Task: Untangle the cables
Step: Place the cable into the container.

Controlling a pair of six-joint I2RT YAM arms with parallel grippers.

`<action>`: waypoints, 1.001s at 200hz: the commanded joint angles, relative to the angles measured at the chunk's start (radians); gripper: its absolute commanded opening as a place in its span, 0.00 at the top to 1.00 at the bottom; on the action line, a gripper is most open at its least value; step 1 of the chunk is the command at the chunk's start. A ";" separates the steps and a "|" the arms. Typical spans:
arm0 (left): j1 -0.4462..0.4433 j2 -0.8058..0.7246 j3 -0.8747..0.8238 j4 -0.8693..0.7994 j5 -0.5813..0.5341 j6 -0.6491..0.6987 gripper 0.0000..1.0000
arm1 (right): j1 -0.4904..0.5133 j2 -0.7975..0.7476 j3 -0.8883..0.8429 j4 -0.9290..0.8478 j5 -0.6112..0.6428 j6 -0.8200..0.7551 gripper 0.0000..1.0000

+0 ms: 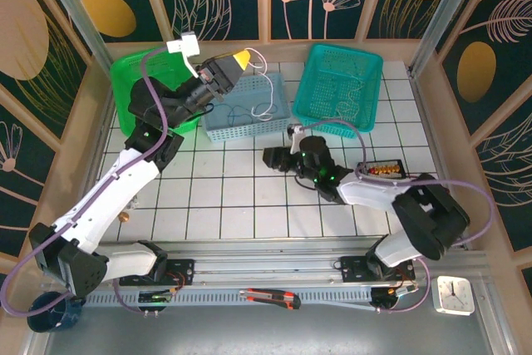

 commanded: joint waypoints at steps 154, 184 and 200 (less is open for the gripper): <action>-0.023 0.580 0.394 -0.010 0.054 0.101 1.00 | -0.349 -0.392 0.020 -0.389 0.040 0.012 0.39; -0.046 0.764 0.618 -0.091 0.058 0.117 1.00 | -0.355 -0.441 -0.017 -0.417 0.049 0.028 0.39; -0.061 0.861 0.742 -0.136 0.063 0.121 1.00 | -0.356 -0.473 -0.040 -0.429 0.055 0.039 0.39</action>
